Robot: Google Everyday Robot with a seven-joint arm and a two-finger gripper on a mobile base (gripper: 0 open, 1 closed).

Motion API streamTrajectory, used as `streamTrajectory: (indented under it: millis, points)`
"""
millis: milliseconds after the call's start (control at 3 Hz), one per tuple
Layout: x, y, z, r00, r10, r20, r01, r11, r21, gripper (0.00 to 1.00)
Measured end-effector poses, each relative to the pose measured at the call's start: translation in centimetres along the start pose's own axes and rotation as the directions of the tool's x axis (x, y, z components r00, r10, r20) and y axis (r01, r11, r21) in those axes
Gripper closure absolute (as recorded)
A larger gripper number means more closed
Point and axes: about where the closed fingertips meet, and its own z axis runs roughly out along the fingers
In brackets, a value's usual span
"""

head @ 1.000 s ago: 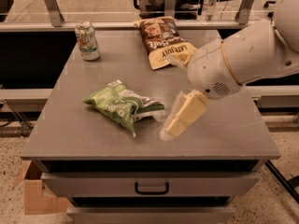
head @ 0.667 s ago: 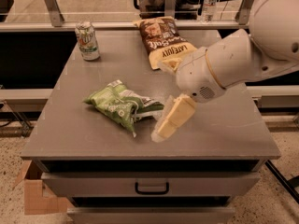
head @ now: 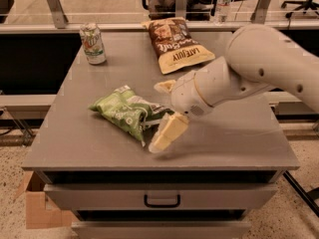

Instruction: Pick green jalapeno chip bag

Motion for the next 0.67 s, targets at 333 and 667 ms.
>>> streamTrajectory:
  millis: [333,667]
  points:
    - [2.45,-1.73,2.96,1.000,0.007,-0.011,-0.007,0.9999,-0.010,0.34]
    - [1.65,-1.93,2.19,1.000,0.007,-0.011,-0.007,0.9999,-0.010,0.65]
